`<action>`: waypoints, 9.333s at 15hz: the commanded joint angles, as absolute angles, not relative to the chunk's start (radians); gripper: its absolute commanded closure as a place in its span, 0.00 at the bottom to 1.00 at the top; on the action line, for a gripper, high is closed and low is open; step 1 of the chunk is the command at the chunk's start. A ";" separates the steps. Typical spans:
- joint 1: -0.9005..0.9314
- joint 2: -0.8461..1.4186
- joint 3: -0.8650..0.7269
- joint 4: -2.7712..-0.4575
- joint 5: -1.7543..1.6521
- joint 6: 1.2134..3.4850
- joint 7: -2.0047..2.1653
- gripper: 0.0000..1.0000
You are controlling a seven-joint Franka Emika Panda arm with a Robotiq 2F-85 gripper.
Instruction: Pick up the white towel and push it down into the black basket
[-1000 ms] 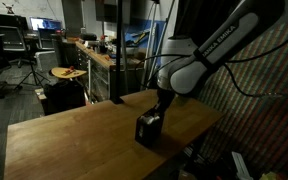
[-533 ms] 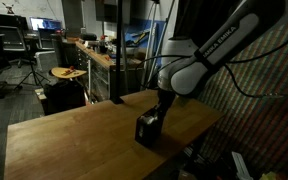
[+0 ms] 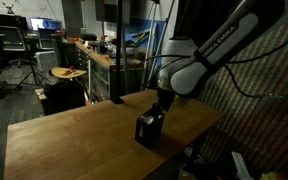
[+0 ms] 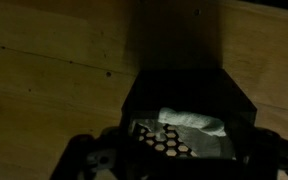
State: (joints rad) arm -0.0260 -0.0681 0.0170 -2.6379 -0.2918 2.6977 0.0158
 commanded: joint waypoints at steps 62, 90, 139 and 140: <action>-0.035 0.155 0.057 -2.528 0.060 2.797 -0.311 0.93; -0.016 -0.008 0.002 -2.513 0.017 2.685 -0.220 0.90; 0.009 0.007 0.008 -2.505 -0.025 2.634 -0.217 0.92; 0.009 0.009 0.009 -2.503 -0.012 2.632 -0.224 0.92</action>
